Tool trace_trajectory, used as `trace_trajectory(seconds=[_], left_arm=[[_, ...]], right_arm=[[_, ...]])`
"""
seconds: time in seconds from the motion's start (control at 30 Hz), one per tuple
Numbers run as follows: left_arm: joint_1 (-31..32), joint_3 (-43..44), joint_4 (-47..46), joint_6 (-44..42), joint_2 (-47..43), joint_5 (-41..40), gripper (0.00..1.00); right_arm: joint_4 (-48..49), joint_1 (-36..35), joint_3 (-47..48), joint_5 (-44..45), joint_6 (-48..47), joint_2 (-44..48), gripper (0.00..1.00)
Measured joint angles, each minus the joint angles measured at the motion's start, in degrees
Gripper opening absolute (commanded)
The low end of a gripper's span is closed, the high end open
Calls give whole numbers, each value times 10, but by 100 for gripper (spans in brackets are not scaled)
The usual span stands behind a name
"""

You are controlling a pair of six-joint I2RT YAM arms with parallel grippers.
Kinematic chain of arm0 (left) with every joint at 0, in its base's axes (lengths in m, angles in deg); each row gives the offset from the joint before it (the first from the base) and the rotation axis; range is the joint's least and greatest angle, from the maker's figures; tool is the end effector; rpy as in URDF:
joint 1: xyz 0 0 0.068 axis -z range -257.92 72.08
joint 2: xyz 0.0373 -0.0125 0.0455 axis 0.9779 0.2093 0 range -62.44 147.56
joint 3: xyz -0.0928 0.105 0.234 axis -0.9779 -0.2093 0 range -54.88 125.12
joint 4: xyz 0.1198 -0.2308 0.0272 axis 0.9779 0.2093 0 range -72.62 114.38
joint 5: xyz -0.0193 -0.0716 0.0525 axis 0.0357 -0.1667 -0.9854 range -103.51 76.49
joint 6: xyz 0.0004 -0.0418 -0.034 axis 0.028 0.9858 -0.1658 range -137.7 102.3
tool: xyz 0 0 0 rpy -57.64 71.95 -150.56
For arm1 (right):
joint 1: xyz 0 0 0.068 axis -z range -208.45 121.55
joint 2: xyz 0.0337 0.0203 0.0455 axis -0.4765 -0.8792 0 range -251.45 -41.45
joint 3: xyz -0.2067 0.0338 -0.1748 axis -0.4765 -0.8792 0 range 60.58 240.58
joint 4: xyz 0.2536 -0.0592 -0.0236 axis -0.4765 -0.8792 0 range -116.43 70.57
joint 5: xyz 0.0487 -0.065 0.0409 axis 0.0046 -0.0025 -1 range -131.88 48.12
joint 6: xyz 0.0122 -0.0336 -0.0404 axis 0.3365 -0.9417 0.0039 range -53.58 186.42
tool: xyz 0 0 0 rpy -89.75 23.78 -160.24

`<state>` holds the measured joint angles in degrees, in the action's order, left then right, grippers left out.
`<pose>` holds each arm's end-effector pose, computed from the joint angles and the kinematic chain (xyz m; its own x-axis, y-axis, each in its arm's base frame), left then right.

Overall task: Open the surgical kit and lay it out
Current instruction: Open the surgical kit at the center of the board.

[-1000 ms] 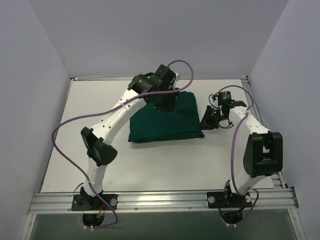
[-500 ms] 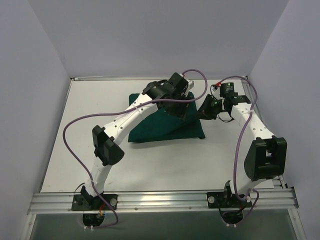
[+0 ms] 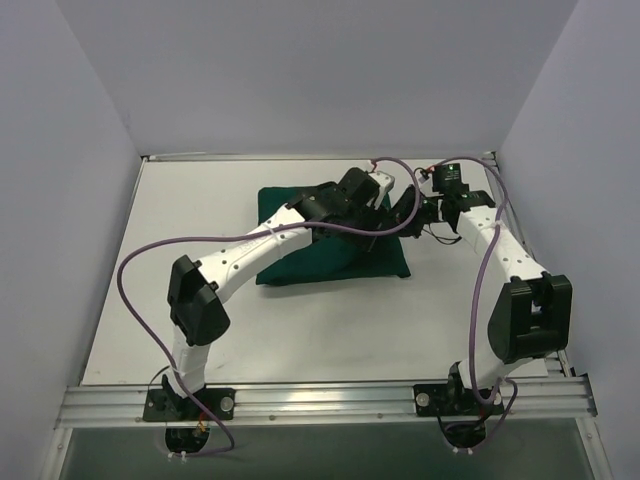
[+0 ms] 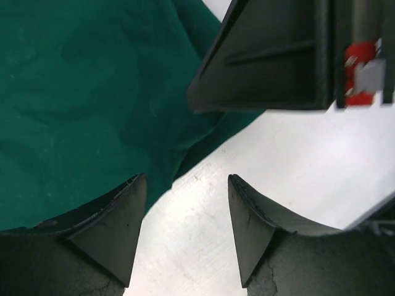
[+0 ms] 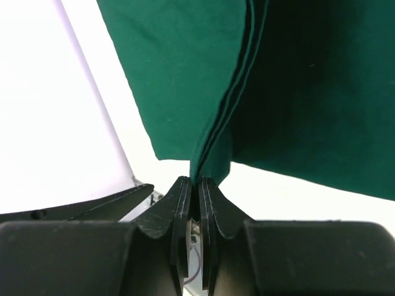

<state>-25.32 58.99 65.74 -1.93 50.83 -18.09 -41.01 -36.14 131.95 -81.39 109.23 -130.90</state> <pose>0.2709 -0.3496 0.3375 -0.6392 0.3898 -0.6630 0.6085 0.7835 -0.1259 0.3408 0.0688 0.2937 -0.8640 0.4125 -0.2888 -0.0019 0.5709 0.8210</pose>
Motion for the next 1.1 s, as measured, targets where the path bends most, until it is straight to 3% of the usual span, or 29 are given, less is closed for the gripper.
trace_trajectory(seconds=[0.2, 0.53, 0.63, 0.67, 0.7, 0.8, 0.97, 1.1], left_arm=[[7, 48, -7, -11, 31, -45, 63], [5, 52, -2, -15, 63, -59, 60], [3, 61, -2, -9, 68, -66, 20], [2, 65, -2, -7, 71, -68, 5], [0, 68, -1, -4, 74, -71, 2], [-11, 72, 9, 10, 77, -94, 2], [-89, -21, 6, 43, 20, -133, 2], [-231, -111, 18, 53, -83, -145, 2]], right_arm=[[5, -7, 1, -9, 32, 4, 0], [9, -6, 13, -11, 55, 12, 0], [10, -6, 13, -14, 61, 12, 2], [12, -7, 13, -14, 61, 13, 11], [13, -7, 13, -15, 62, 14, 35], [7, -6, 14, -8, 51, 16, 62], [-66, 2, 78, 33, -12, -3, 74], [-92, 13, 165, 79, -59, -32, 80]])
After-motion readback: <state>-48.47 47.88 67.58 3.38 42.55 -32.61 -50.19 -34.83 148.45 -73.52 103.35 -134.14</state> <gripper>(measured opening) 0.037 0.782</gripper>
